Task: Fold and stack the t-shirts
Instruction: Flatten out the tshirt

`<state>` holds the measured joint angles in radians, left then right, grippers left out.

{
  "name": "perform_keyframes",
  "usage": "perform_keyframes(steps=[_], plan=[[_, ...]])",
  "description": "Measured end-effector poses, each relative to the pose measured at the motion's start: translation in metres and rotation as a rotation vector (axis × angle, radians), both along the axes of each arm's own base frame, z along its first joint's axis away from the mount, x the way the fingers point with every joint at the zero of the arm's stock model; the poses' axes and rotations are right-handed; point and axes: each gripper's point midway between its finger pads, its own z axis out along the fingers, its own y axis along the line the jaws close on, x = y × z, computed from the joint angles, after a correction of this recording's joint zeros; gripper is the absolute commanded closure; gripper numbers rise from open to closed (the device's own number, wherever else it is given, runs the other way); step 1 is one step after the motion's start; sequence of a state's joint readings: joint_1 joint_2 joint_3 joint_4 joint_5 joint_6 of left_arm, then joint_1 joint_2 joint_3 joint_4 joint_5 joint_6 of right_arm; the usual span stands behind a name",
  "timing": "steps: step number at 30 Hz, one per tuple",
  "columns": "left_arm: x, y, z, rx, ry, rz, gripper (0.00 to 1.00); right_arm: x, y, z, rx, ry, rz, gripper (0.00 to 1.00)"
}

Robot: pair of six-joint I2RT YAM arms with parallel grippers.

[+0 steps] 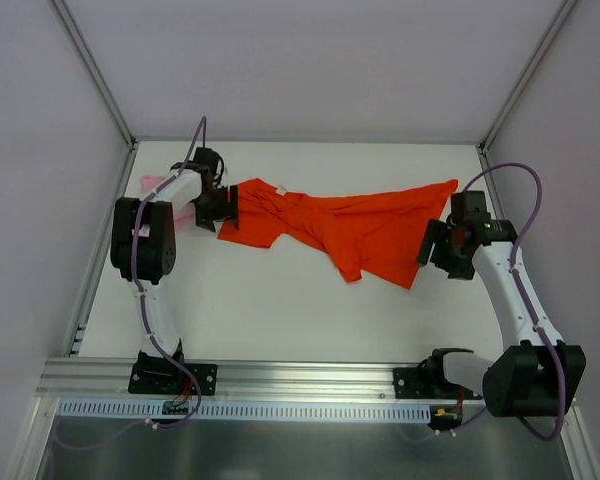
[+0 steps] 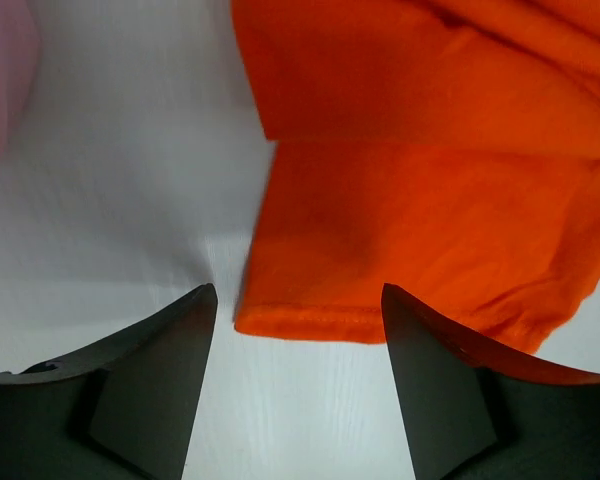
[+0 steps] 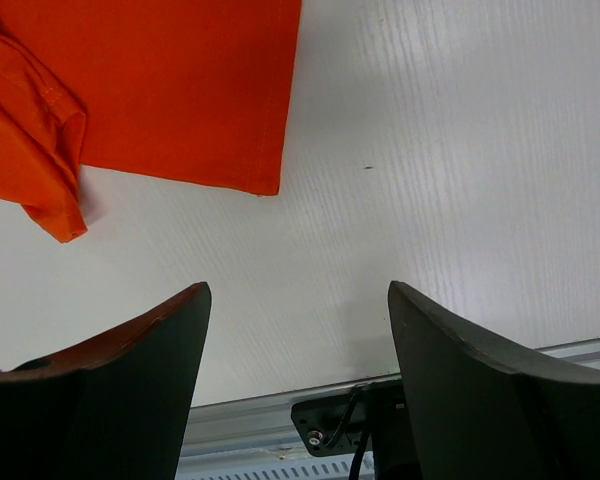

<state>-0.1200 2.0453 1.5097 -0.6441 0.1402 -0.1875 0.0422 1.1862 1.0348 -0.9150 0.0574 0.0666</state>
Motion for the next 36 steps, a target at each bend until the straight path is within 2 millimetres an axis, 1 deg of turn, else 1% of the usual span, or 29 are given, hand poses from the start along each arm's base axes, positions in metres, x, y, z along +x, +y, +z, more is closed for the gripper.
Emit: perform_keyframes(steps=[3, 6, 11, 20, 27, 28, 30, 32, 33, 36], plan=[[0.009, -0.006, -0.003, 0.043, -0.03, -0.027, 0.36, -0.003, -0.003, -0.002, -0.015, 0.0, -0.004, 0.24], [0.013, -0.009, -0.008, 0.098, -0.045, -0.055, 0.36, -0.007, -0.005, -0.004, -0.026, 0.006, -0.006, 0.23], [0.012, -0.008, -0.01, 0.17, -0.054, -0.072, 0.33, -0.008, -0.007, -0.006, -0.036, 0.009, -0.01, 0.23], [0.009, -0.004, -0.01, 0.198, -0.067, -0.067, 0.3, -0.007, -0.007, -0.006, -0.034, 0.005, -0.01, 0.23], [0.003, 0.001, -0.011, 0.182, -0.063, -0.043, 0.32, -0.007, -0.006, -0.006, -0.034, 0.004, -0.009, 0.23], [0.002, 0.002, -0.011, 0.178, -0.065, -0.038, 0.34, -0.007, -0.006, -0.007, -0.034, 0.005, -0.008, 0.23], [0.0, 0.003, -0.011, 0.165, -0.066, -0.031, 0.44, -0.008, -0.006, -0.008, -0.035, 0.009, -0.007, 0.23], [-0.002, 0.008, -0.012, 0.15, -0.064, -0.017, 0.5, -0.008, -0.006, -0.009, -0.035, 0.011, -0.006, 0.23], [-0.002, 0.009, -0.011, 0.14, -0.063, -0.011, 0.61, -0.008, -0.006, -0.009, -0.035, 0.011, -0.005, 0.23], [-0.003, 0.016, -0.012, 0.126, -0.058, 0.019, 0.84, -0.008, -0.006, -0.009, -0.035, 0.01, -0.004, 0.23]])
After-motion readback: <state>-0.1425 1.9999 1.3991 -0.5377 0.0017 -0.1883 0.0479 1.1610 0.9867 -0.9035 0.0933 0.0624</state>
